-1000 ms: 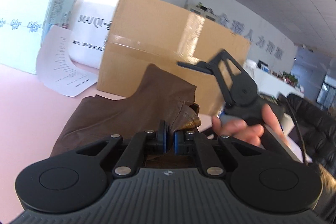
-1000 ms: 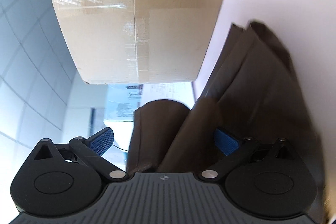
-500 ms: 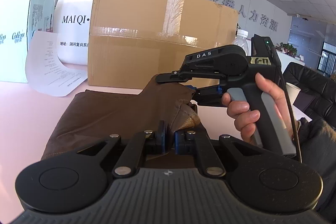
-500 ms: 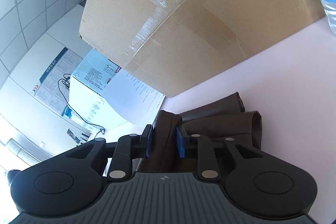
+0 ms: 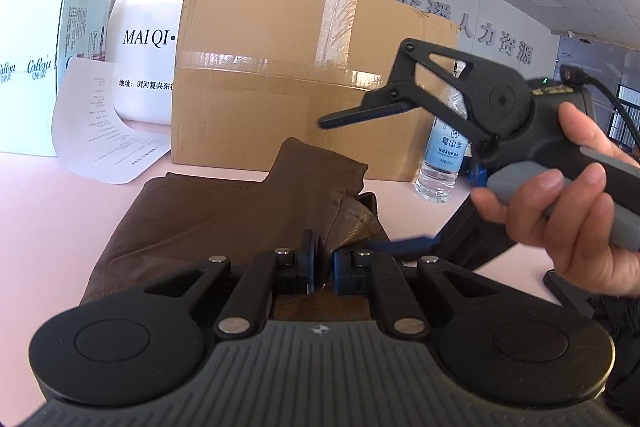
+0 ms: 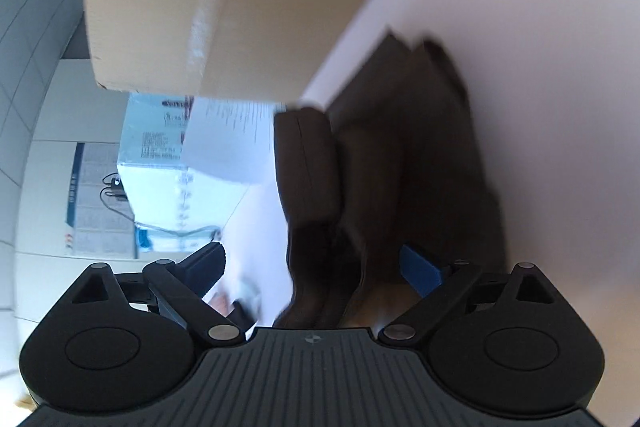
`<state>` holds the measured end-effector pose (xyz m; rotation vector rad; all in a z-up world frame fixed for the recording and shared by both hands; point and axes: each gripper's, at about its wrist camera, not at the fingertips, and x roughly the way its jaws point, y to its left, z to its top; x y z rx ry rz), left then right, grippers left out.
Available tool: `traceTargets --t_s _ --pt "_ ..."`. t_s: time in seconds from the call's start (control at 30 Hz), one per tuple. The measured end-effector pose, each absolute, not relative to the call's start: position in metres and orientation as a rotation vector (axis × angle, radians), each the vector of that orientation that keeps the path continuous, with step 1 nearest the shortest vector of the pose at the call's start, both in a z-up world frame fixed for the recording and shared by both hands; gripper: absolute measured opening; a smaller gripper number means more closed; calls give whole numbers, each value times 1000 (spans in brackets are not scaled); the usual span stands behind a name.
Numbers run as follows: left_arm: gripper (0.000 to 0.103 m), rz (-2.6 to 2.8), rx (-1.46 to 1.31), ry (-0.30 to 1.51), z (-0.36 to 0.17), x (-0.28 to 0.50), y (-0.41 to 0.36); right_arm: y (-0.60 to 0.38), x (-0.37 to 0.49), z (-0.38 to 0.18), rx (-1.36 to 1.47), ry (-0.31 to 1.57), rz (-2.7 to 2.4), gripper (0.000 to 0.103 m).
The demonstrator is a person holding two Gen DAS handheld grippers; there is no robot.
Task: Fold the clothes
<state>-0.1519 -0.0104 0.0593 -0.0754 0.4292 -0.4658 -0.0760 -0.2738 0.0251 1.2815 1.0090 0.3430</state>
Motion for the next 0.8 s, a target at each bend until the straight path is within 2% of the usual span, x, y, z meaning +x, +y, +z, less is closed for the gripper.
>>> traceTargets --t_s 0.2,0.23,0.27,0.37,0.53,0.63,0.8 --pt "6 -474 -71 427 60 -154 -12 -285 -57 -6 1413 833 429 92" --pt "6 -485 -73 439 60 -154 -12 -287 -54 -8 1393 811 447 87" --pt "6 -485 -74 441 60 -154 -12 -287 -52 -7 1365 809 453 69" --pt "6 -484 -73 455 58 -152 -13 -282 -50 5 1223 764 476 36" --pt "8 -483 -62 442 59 -152 -15 -269 -64 43 903 568 499 16" --pt "8 -474 -10 376 65 -160 -23 -267 -73 61 833 485 512 15" --pt "8 -465 100 376 72 -157 -64 -282 -72 63 812 475 440 14"
